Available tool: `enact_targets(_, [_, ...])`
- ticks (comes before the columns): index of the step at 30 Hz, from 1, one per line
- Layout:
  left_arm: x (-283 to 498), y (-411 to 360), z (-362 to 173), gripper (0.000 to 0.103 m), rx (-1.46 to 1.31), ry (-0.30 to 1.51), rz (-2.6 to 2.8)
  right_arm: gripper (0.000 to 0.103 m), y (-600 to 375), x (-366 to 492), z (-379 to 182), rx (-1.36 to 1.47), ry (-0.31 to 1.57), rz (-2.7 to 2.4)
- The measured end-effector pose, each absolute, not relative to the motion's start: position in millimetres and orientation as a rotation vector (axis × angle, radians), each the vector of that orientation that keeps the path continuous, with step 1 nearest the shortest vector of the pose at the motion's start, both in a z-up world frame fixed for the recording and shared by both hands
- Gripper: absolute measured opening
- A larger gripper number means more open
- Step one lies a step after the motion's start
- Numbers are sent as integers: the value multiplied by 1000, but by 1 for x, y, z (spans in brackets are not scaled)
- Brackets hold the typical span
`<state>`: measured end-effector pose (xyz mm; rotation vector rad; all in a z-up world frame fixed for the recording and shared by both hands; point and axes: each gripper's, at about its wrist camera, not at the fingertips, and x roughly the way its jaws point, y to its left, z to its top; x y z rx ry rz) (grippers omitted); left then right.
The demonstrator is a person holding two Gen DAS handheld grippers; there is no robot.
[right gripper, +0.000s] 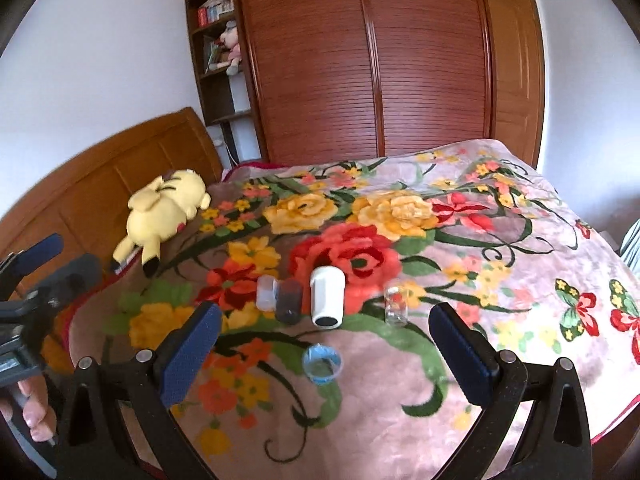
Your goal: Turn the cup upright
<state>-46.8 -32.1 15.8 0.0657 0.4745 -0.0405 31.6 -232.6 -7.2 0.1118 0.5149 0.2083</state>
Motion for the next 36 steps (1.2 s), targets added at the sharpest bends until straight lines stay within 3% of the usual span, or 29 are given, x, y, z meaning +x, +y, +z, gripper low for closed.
enact_targets(7, [-24,-31,-1,103,24,571,-42,103,-229,22,1,62,518,199])
enact_targets(12, [-5,-15,17,103,-2,561,-34,103,-223,40,1,63,548,208])
enact_targets(36, [-11,-15,3,103,12,570,-22,103,-224,43,-5,60,557,201])
